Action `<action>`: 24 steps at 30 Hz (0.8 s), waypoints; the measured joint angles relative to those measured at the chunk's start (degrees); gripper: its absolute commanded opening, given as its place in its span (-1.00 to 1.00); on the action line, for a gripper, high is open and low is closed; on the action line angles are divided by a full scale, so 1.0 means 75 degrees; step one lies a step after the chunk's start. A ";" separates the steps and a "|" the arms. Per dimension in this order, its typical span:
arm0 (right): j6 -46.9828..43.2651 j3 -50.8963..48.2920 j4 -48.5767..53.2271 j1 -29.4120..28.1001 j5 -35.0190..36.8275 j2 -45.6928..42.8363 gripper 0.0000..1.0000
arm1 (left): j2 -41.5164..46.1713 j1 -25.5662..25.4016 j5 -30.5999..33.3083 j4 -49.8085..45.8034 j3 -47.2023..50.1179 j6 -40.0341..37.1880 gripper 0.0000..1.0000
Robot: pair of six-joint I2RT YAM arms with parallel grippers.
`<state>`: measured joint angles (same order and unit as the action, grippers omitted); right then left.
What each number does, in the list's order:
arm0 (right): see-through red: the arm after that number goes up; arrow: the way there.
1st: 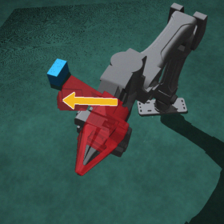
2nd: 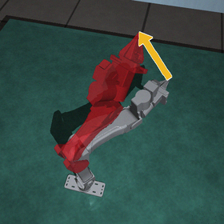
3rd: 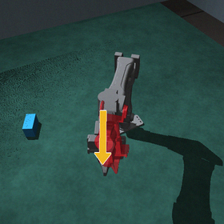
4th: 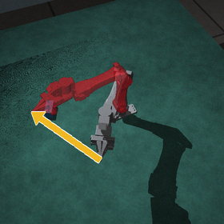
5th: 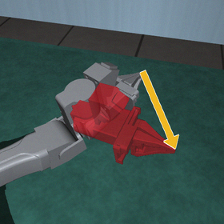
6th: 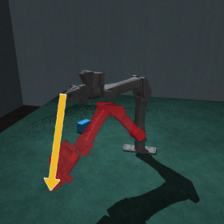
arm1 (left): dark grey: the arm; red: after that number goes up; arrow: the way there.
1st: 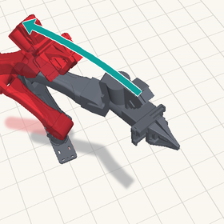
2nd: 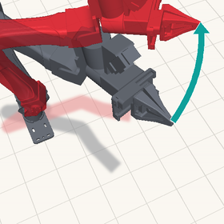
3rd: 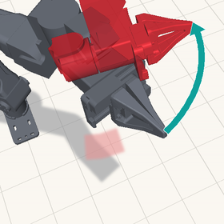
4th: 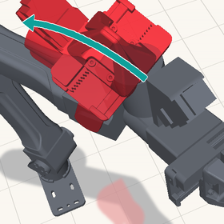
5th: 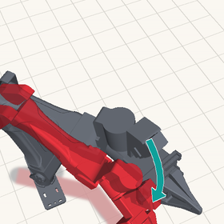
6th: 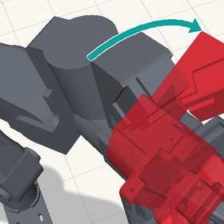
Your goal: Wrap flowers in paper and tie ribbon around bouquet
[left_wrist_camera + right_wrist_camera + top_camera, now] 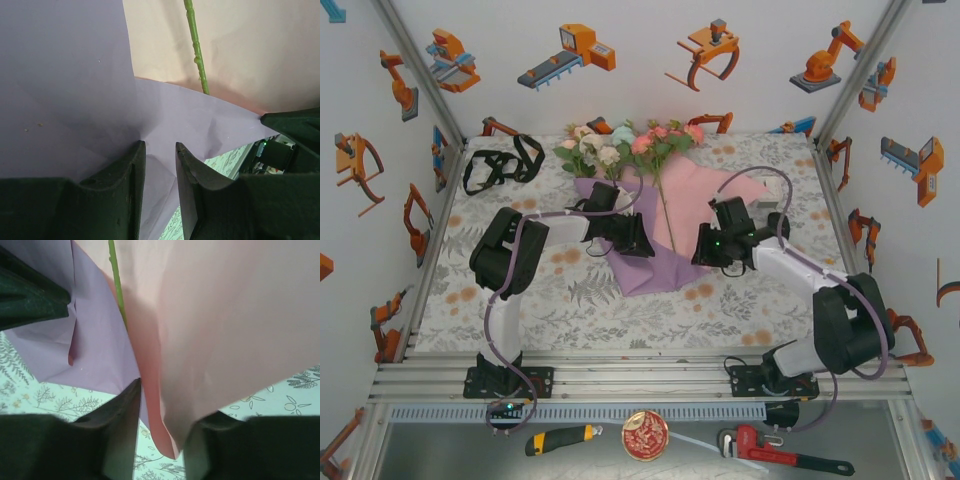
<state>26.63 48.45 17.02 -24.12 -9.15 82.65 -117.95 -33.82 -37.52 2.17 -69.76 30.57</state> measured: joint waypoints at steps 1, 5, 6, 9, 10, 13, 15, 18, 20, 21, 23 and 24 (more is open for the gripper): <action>-0.0096 0.0128 0.0067 -0.0111 0.0035 0.0131 0.17 | -0.0003 0.0000 -0.0003 0.0000 0.0000 0.0012 -0.33; -0.0248 0.0242 0.0073 -0.0484 -0.0233 0.0487 0.21 | -0.0006 0.0000 0.0000 0.0003 0.0000 0.0038 -0.33; -0.0248 0.0242 0.0067 -0.0510 -0.0303 0.0530 0.16 | -0.0006 0.0000 0.0000 0.0003 0.0000 0.0038 -0.33; -0.0242 0.0227 0.0061 -0.0519 -0.0487 0.0595 0.08 | -0.0006 0.0000 0.0000 0.0003 0.0000 0.0038 -0.33; -0.0242 0.0204 0.0041 -0.0519 -0.0519 0.0600 0.03 | -0.0006 0.0000 0.0000 0.0003 0.0000 0.0038 -0.33; -0.0286 0.0163 0.0125 -0.0519 -0.0428 0.0667 -0.11 | -0.0006 0.0000 0.0000 0.0003 0.0003 0.0038 -0.33; -0.0347 0.0172 0.0283 -0.0519 -0.0230 0.0784 -0.17 | -0.0006 0.0000 0.0000 0.0003 0.0000 0.0041 -0.33; -0.0405 0.0396 0.0799 -0.0548 0.0332 0.1256 -0.14 | -0.0006 0.0000 0.0000 0.0006 0.0003 0.0044 -0.33; -0.0434 0.0784 0.1160 -0.0667 0.0836 0.1580 -0.11 | -0.0006 -0.0006 0.0003 0.0023 0.0003 0.0061 -0.33; -0.0452 0.0901 0.1268 -0.0734 0.1064 0.1673 -0.07 | -0.0006 -0.0017 0.0006 0.0035 0.0003 0.0067 -0.33; -0.0481 0.0985 0.1381 -0.0901 0.1472 0.1754 0.02 | -0.0006 -0.0032 0.0006 0.0058 0.0012 0.0090 -0.33; -0.0487 0.0985 0.1422 -0.0970 0.1612 0.1740 0.03 | -0.0009 -0.0035 0.0006 0.0073 0.0017 0.0096 -0.34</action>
<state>22.98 55.83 27.68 -31.40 2.94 95.70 -118.02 -34.09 -37.47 2.72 -69.63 31.29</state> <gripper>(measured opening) 0.501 0.335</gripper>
